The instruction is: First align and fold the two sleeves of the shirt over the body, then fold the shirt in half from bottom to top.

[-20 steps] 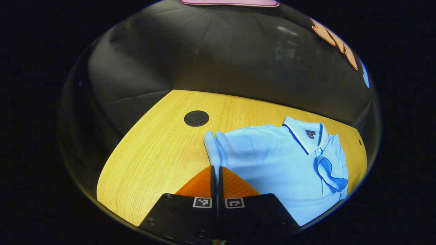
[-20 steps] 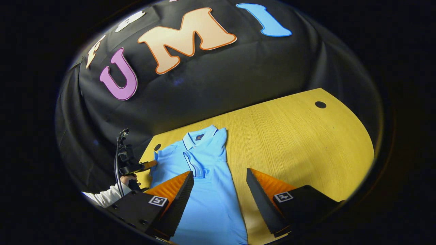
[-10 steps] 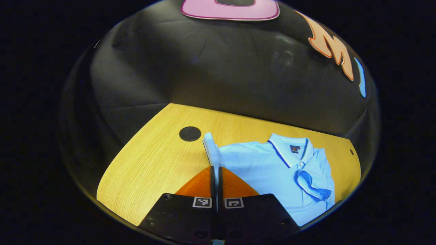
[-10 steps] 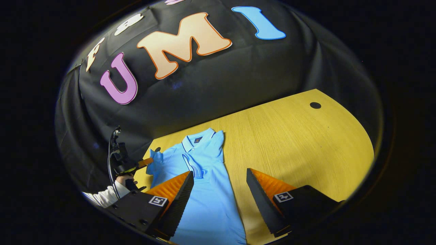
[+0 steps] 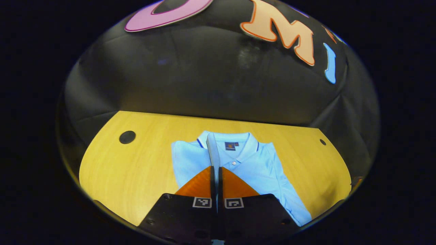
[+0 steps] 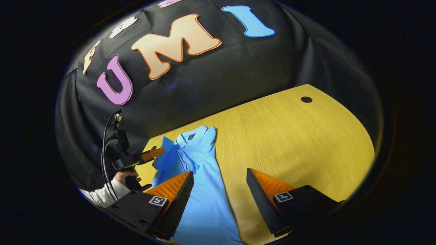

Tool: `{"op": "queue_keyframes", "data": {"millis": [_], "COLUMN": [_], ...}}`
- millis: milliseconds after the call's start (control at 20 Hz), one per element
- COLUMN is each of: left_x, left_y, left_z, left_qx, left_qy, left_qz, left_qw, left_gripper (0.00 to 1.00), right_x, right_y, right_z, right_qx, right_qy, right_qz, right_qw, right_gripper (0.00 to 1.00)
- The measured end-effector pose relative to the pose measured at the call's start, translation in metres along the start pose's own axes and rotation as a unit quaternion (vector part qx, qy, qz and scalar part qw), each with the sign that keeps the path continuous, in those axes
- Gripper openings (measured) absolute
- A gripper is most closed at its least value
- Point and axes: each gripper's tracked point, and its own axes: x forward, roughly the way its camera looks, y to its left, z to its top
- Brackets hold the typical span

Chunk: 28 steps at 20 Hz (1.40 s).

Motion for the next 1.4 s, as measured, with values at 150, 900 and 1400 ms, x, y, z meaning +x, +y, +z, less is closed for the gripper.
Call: {"op": "queue_keyframes", "data": {"millis": [150,900,1400], "left_x": [0.01,-0.194,-0.336], "left_y": [-0.019,0.008,0.039], "left_z": [-0.02,-0.091,-0.248], "left_qx": [0.016,0.016,0.012], "left_qy": [0.025,-0.023,0.032], "left_qz": [-0.002,0.079,0.095], "left_qw": [1.0,0.997,0.995], "left_gripper": [0.01,0.96,0.97], "right_x": [-0.006,-0.065,-0.14], "right_y": [-0.005,0.014,-0.018], "right_z": [-0.004,-0.094,-0.227], "right_qx": [0.001,-0.125,-0.14], "right_qy": [0.002,0.033,0.062], "right_qz": [0.001,0.029,-0.052], "right_qw": [1.0,0.991,0.987], "right_gripper": [0.97,0.98,0.98]}}
